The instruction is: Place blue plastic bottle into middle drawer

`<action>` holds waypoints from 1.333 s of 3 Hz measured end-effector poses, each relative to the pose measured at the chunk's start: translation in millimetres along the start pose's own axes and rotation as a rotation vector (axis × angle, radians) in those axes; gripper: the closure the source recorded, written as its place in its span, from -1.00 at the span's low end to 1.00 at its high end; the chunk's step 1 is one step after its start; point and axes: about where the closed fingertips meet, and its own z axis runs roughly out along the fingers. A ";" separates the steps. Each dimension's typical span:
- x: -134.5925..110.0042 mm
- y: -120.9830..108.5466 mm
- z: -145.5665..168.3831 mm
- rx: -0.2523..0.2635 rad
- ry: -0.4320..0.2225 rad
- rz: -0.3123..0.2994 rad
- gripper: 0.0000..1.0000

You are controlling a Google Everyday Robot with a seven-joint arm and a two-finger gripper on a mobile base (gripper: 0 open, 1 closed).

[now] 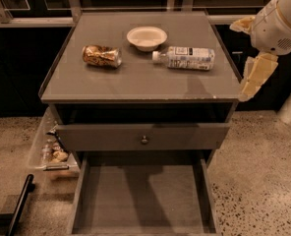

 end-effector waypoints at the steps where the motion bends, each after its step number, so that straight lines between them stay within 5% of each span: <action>1: 0.0 0.0 0.0 0.000 0.000 0.000 -1.00; 4: -2.2 -36.9 32.8 0.015 -0.160 -0.005 -1.00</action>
Offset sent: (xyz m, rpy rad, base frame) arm 0.0199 0.0050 -0.0062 0.0717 -0.0207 0.0228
